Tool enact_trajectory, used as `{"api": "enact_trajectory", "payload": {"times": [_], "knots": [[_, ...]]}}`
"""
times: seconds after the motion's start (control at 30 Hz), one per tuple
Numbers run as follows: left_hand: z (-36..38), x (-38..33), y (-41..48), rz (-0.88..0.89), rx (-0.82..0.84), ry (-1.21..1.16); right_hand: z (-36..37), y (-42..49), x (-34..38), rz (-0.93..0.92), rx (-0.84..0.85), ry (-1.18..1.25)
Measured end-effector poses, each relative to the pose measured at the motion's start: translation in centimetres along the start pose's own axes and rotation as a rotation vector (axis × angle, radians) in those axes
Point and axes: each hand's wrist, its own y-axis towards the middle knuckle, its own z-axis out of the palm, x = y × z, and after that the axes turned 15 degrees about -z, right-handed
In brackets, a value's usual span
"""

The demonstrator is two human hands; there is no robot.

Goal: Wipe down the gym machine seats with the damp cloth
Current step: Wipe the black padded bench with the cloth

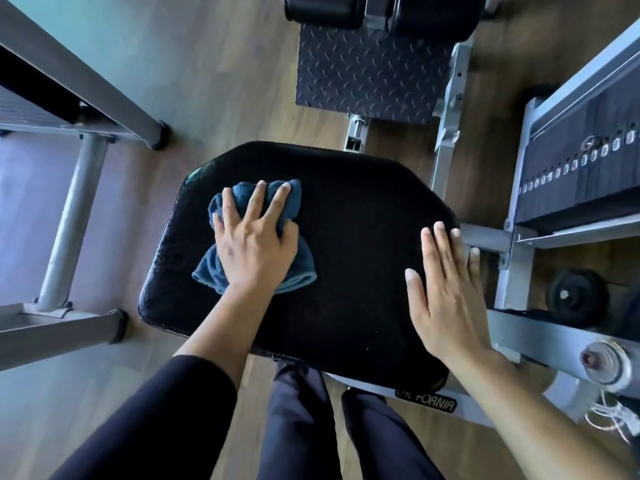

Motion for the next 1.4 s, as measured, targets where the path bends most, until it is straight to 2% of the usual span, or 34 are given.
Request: {"api": "enact_trajectory", "payload": {"times": [0.07, 0.13, 0.27, 0.33, 0.43, 0.5, 0.57, 0.73, 0.9, 1.0, 1.1, 1.2, 1.33, 1.4], "knots": [[0.7, -3.5, 0.1, 0.050, 0.018, 0.008, -0.2, 1.1, 0.2, 0.024, -0.029, 0.027], [1.1, -5.7, -1.2, 0.201, 0.014, -0.015, -0.4, 2.4, 0.3, 0.035, -0.047, 0.044], [0.5, -2.8, -3.9, 0.473, 0.021, -0.075, -0.7, 4.8, 0.2, 0.033, -0.037, 0.030], [0.1, 0.7, -2.9, 0.453, -0.021, -0.103, -0.7, 5.7, 0.0, 0.026, -0.014, 0.009], [-0.2, 3.4, 0.6, 0.170, -0.037, -0.059, -0.5, 6.4, -0.3, 0.026, 0.022, -0.023], [-0.3, 1.8, 2.9, -0.033, 0.002, -0.040, -0.3, 6.5, -0.3, 0.033, 0.034, -0.030], [0.1, -1.1, 4.3, -0.119, 0.042, -0.052, -0.1, 6.5, -0.4, 0.035, 0.033, -0.039], [1.6, -7.6, 2.2, 0.147, 0.096, -0.063, 0.0, 6.0, -0.7, 0.024, 0.025, -0.044], [0.9, -7.8, -3.2, 0.364, 0.198, -0.136, -0.3, 5.2, -1.1, 0.095, -0.058, 0.095], [-0.4, -5.7, -2.0, 0.394, 0.263, -0.330, -0.9, 5.7, 0.0, 0.199, -0.164, 0.221], [-0.9, -2.6, 2.0, 0.317, 0.110, -0.293, -1.9, 7.5, 3.7, 0.217, -0.210, 0.298], [-0.2, 0.1, 6.8, 0.216, 0.104, -0.202, -1.5, 9.0, 9.1, 0.101, -0.136, 0.217], [1.1, 1.2, 10.5, 0.305, 0.188, -0.055, 0.8, 9.7, 11.5, 0.073, 0.019, 0.033], [1.3, 0.9, 11.0, 0.357, 0.199, -0.031, 1.4, 10.1, 10.5, 0.054, 0.027, -0.019]]}}
